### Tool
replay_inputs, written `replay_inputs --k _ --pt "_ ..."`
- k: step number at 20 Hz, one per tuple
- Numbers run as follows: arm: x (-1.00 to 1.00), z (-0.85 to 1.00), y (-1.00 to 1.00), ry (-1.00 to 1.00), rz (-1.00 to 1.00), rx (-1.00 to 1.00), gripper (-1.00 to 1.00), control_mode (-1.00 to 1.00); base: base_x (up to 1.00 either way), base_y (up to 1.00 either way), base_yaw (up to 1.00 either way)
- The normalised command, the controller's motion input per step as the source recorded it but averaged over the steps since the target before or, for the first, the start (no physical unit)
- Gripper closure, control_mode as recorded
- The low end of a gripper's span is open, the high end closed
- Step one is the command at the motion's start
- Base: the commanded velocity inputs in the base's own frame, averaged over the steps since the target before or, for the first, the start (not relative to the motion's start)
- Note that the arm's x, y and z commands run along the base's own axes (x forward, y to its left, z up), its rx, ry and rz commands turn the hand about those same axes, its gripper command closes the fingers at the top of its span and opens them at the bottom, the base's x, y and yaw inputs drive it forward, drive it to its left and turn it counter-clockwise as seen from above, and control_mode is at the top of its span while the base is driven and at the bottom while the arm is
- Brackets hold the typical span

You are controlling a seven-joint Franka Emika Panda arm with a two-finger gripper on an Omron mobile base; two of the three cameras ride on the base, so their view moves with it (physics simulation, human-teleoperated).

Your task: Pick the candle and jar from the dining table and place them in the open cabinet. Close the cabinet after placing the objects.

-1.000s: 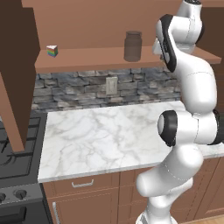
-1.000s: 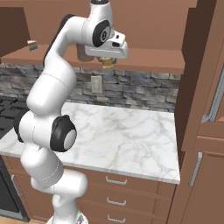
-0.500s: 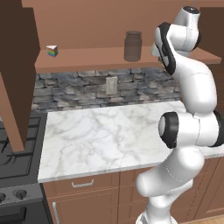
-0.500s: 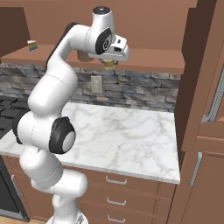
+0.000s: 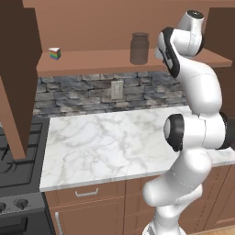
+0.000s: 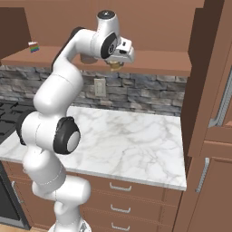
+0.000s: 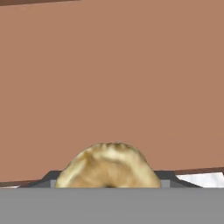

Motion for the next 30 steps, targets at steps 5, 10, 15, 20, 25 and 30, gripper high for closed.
replay_inputs --k 5,10,15,20,25,30 --pt "0.36 0.0 0.0 0.0 0.0 0.02 1.0 -1.0 0.0 0.0 0.0" --pt "0.3 0.0 0.0 0.0 0.0 0.01 1.0 -1.0 0.0 0.0 0.0" --pt "0.3 0.0 0.0 0.01 0.0 0.0 1.0 -1.0 0.0 0.0 0.0" --pt "0.27 0.0 0.0 0.03 0.0 0.0 1.0 -1.0 0.0 0.0 0.0" --pt "0.25 0.0 0.0 0.0 0.0 0.0 1.0 -1.0 0.0 0.0 0.0" --pt "0.12 0.0 0.0 0.02 0.0 0.0 -1.0 -1.0 0.0 0.0 0.0"
